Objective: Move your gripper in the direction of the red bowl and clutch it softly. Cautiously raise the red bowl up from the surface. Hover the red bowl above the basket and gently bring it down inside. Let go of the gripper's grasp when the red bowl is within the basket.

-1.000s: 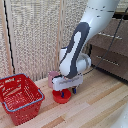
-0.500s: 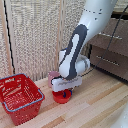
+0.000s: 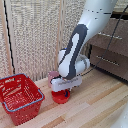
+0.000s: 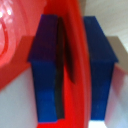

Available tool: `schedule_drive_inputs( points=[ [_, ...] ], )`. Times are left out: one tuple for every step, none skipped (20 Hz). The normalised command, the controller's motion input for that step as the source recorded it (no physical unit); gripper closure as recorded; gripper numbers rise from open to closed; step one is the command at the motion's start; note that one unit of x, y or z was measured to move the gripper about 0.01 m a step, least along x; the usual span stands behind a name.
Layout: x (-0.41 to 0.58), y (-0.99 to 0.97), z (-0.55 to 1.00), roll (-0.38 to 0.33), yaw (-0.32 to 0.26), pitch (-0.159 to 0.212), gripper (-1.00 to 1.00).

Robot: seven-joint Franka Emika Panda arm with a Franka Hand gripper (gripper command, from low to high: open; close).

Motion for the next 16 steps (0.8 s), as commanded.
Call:
schedule_drive_inputs(
  points=[
    [-0.009, 0.05, 0.34, 0.123, 0.022, 0.198, 1.0],
    [-0.011, 0.04, 0.36, 0.135, 0.029, 0.195, 1.0],
    [0.0, 0.02, 0.43, 0.151, 0.033, 0.196, 1.0],
    [0.0, 0.05, 0.45, 0.156, 0.034, 0.19, 1.0],
    [0.0, 0.06, 0.49, 0.16, 0.034, 0.191, 1.0],
    [0.0, 0.06, 0.5, 0.164, 0.04, 0.192, 1.0],
    [0.0, 0.09, 0.53, 0.165, 0.051, 0.182, 1.0],
    [0.0, 0.1, 0.53, 0.167, 0.054, 0.182, 1.0],
    [0.0, 0.1, 0.53, 0.168, 0.053, 0.178, 1.0],
    [0.029, 0.11, 0.54, 0.17, 0.044, 0.171, 1.0],
    [0.057, 0.11, 0.55, 0.171, 0.035, 0.165, 1.0],
    [0.091, 0.11, 0.55, 0.174, 0.024, 0.161, 1.0],
    [0.1, 0.11, 0.55, 0.174, 0.018, 0.159, 1.0],
    [0.117, 0.12, 0.56, 0.171, 0.017, 0.157, 1.0],
    [0.163, 0.13, 0.59, 0.161, 0.015, 0.148, 1.0],
    [0.177, 0.15, 0.62, 0.154, 0.013, 0.135, 1.0]
  ],
)
